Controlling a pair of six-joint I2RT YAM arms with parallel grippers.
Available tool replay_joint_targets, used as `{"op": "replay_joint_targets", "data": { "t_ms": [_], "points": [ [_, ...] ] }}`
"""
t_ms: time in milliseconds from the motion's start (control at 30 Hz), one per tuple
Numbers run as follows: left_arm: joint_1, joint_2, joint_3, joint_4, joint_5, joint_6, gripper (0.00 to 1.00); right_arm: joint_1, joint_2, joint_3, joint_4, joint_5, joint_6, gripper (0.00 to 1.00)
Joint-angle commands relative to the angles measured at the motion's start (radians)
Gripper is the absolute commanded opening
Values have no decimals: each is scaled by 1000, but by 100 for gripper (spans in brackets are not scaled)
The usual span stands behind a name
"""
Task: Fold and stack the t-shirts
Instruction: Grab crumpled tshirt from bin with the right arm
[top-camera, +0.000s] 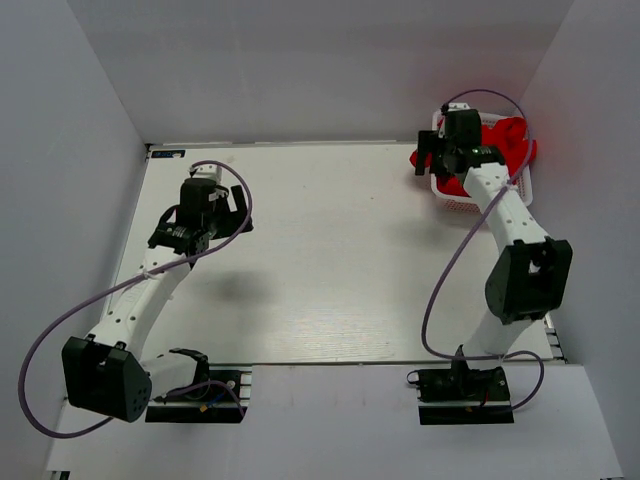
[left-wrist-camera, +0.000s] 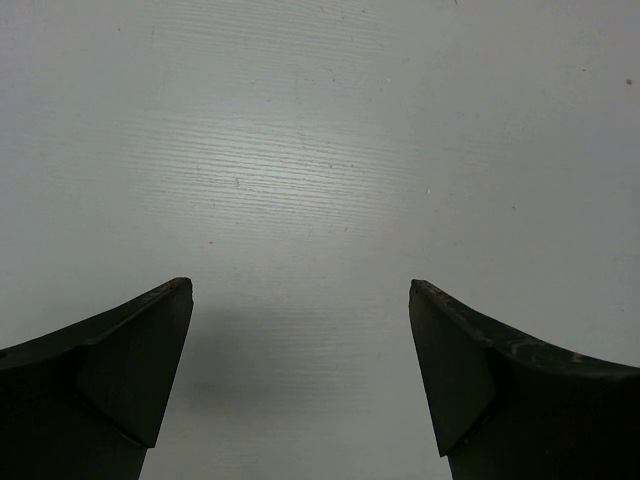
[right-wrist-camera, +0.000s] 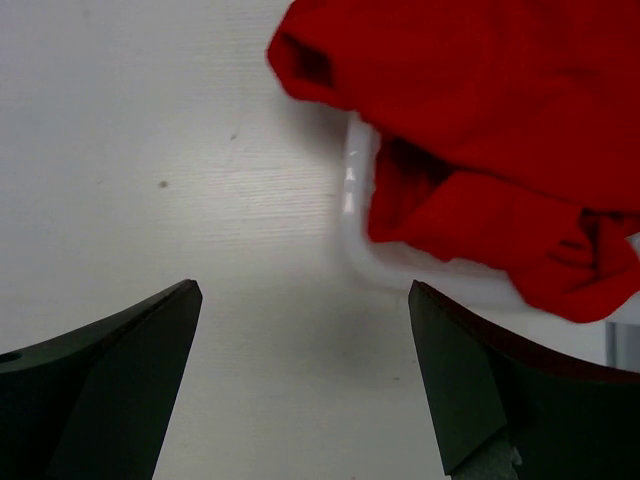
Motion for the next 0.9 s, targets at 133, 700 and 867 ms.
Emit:
{"op": "replay_joint_targets", "data": {
  "t_ms": [133, 700, 867],
  "points": [
    [-3, 50, 26, 10, 27, 11, 100, -125, 209, 252, -135, 3, -142, 85],
    [-3, 93, 35, 10, 36, 30, 100, -180, 404, 332, 35, 8, -285, 78],
    [-3, 93, 35, 20, 48, 30, 100, -180, 386, 278, 178, 87, -173, 25]
  ]
}}
